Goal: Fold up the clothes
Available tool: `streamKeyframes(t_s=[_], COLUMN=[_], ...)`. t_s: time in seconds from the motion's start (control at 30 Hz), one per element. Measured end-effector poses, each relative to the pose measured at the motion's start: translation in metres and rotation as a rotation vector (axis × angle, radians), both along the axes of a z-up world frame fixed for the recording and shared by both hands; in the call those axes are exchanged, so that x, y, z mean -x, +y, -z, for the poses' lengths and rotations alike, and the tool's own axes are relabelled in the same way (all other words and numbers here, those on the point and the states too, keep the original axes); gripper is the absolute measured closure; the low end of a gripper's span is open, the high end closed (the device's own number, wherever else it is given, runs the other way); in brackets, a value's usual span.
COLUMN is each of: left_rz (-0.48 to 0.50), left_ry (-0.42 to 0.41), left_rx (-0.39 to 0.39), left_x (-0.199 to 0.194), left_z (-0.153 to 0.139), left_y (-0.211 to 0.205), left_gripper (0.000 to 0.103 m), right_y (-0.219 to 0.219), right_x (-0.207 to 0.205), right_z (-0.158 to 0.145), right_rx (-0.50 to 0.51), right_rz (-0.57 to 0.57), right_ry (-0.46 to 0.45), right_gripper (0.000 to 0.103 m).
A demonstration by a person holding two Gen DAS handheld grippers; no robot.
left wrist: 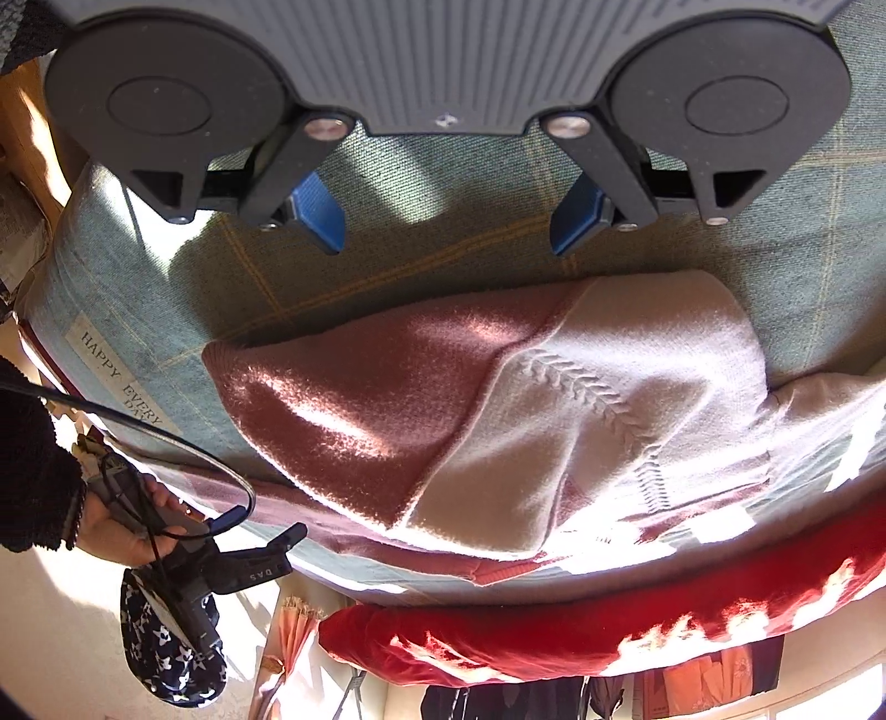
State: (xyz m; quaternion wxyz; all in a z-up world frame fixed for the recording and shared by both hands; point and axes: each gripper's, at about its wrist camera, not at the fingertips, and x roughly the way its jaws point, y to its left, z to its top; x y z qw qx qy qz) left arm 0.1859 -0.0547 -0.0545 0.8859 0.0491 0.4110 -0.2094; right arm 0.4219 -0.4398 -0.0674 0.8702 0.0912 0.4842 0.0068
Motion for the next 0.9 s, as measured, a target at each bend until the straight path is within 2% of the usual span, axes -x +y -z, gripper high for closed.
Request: streamKeyframes(t_s=[0.1,0.23,0.3,0.4,0.53,0.6,0.73,0.9], left_rz=[-0.017,-0.037,-0.048,-0.055,-0.055,-0.061,-0.075,-0.104], left_ry=[-0.006,-0.01,-0.01,-0.007,-0.01,-0.014,-0.018,-0.027], left_rx=[0.009,0.036,0.044,0.053,0.063,0.062,0.062,0.063], left_x=[-0.002,-0.008,-0.011,-0.012,-0.009,-0.009,-0.012,-0.019], left_z=[0.001,0.002,0.004,0.006,0.004,0.004,0.003,0.001], left_y=[0.01,0.02,0.024,0.029,0.037,0.041,0.047,0.06], left_gripper=[0.022,0.021,0.021,0.021,0.021,0.021,0.021,0.021], right_y=[0.001,-0.003,-0.001,0.0,-0.003,0.008,0.043,0.102], right_x=[-0.007,-0.014,-0.016,-0.022,-0.03,-0.033,-0.049,-0.078], right_z=[0.019,0.021,0.021,0.021,0.002,-0.011,-0.027,-0.029], right_rx=[0.023,-0.002,0.017,0.029,-0.034,-0.099,-0.233,-0.287], right_rz=[0.037,0.095,0.1,0.1,0.132,0.08,-0.054,-0.191], right_ry=[-0.018,-0.036,-0.051,-0.086,-0.083,-0.101,-0.073,-0.068], right_gripper=[0.0,0.0,0.0,0.0,0.0,0.0,0.0,0.0])
